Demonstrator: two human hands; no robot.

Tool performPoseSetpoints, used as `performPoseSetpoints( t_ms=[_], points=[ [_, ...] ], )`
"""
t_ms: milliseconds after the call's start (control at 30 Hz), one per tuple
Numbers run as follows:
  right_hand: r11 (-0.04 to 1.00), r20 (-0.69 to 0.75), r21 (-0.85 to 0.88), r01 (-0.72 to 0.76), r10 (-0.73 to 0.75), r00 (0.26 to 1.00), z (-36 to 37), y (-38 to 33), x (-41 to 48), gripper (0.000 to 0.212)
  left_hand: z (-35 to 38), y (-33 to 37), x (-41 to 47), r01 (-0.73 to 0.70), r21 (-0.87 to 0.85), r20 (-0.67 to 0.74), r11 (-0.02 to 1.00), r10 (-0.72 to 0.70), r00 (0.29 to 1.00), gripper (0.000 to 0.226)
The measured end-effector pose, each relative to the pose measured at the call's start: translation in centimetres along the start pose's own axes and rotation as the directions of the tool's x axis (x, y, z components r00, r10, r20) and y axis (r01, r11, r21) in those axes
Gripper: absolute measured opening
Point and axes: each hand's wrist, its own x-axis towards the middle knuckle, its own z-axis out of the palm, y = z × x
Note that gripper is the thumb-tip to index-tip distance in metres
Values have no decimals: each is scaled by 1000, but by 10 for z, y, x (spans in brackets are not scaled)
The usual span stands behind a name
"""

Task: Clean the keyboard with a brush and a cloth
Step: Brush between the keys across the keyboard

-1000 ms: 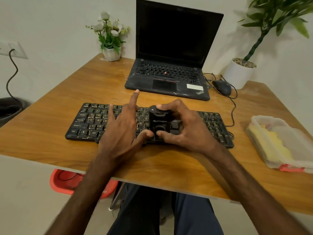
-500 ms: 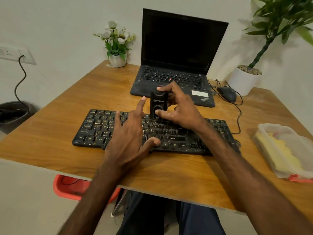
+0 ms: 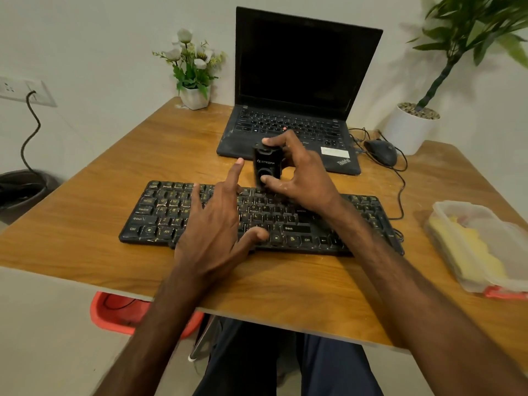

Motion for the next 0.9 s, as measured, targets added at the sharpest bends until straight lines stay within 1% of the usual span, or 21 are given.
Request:
performPoseSetpoints(
  t_ms=[67, 100, 133, 233, 267, 333, 367, 433, 467, 533, 600, 633, 667, 700, 733, 800, 867, 900],
  points=[
    [996, -13, -90, 6, -7, 1000, -3, 5, 4, 57, -1, 1, -1, 3, -6, -6, 1000, -3, 1000, 110],
    [995, -21, -97, 4, -6, 1000, -5, 5, 4, 57, 0, 0, -1, 3, -5, -7, 1000, -3, 1000, 109],
    [997, -29, -71, 4, -6, 1000, -5, 3, 2, 57, 1, 0, -1, 2, -3, -7, 1000, -2, 1000, 109],
    [995, -27, 91, 30, -27, 999, 2, -10, -5, 58, 3, -3, 0, -3, 12, 7, 1000, 2, 1000, 111],
    [994, -11, 105, 40, -39, 999, 4, -11, -7, 58, 3, -3, 0, -5, 19, 13, 1000, 5, 1000, 112],
    [997, 34, 39, 67, -68, 997, 5, -9, -7, 60, 4, -5, 1, -10, 34, 14, 999, 9, 1000, 114],
    [998, 37, -10, 58, -57, 998, 3, -4, -6, 60, 4, -5, 0, -10, 38, 16, 999, 9, 1000, 114],
    [996, -12, -84, -20, 19, 1000, -4, 6, -3, 59, 3, -5, 1, -7, 36, 20, 999, 6, 1000, 113],
    [995, -49, -68, -68, 64, 997, -8, 8, -4, 59, 3, -4, 0, -6, 33, 19, 999, 6, 1000, 112],
    [988, -77, 93, -125, 132, 988, -13, 0, -8, 60, 3, -5, 0, -8, 27, 23, 1000, 7, 1000, 111],
    [947, 13, 291, -133, 135, 991, -12, -15, -17, 60, 3, -6, 1, -19, 27, 29, 999, 18, 999, 113],
    [926, 74, 349, -142, 124, 990, -10, -21, -22, 60, 3, -7, 1, -31, 29, 31, 999, 30, 999, 115],
    [923, 119, 356, -144, 108, 987, -7, -26, -26, 60, 3, -8, 1, -40, 30, 30, 999, 39, 999, 116],
    [938, 138, 319, -138, 98, 986, -5, -28, -27, 59, 4, -8, 1, -43, 32, 28, 999, 42, 999, 116],
    [956, 128, 263, -127, 96, 987, -4, -29, -27, 59, 4, -9, 1, -40, 34, 28, 999, 39, 999, 117],
    [979, 53, 167, -119, 112, 992, -8, -25, -23, 59, 4, -8, 1, -22, 27, 36, 999, 21, 999, 116],
    [980, 13, 153, -130, 130, 991, -12, -23, -22, 59, 3, -5, 0, -5, 11, 41, 1000, 4, 999, 116],
    [976, 26, 174, -130, 127, 992, -12, -24, -24, 59, 2, -4, 0, -1, 2, 41, 1000, 1, 999, 116]
  ],
)
